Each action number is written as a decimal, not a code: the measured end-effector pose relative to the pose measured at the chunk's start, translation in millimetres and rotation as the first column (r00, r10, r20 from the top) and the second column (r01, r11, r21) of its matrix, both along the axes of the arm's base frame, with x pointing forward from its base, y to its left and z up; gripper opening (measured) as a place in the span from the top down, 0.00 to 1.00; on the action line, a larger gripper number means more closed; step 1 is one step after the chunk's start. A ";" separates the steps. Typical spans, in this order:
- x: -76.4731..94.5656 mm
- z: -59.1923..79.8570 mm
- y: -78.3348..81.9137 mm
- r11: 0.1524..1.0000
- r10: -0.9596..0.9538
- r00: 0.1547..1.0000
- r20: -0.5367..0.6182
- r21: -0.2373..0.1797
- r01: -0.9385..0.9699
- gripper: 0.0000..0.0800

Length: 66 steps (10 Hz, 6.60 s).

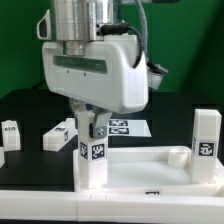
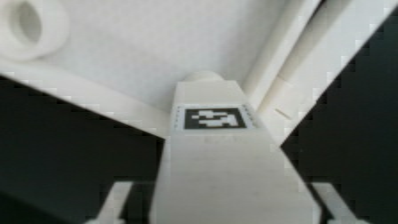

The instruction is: Assemble desk

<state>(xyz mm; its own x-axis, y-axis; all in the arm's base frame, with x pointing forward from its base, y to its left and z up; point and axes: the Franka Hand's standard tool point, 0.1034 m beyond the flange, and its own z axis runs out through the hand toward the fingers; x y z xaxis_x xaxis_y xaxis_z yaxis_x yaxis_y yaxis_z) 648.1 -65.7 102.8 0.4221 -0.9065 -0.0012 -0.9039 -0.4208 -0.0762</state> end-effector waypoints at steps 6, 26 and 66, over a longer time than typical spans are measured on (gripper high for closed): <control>0.1 -0.3 1.8 0.998 -0.055 0.998 -0.003 0.005 0.055 0.22; -0.1 -1.5 4.0 0.333 0.939 0.339 -0.055 -0.091 -0.938 0.64; -81.5 -19.4 53.9 0.904 -0.418 0.906 -0.067 0.065 0.422 0.19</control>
Offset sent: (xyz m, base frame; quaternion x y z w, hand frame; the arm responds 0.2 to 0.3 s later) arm 0.0000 0.0000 0.0000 0.0000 0.0000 0.0000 1.0000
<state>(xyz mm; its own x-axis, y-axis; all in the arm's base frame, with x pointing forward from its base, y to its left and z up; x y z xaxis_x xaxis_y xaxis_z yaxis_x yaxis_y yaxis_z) 566.6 -11.9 83.4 -0.0004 -0.9961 -0.0885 -0.9991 0.0042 -0.0429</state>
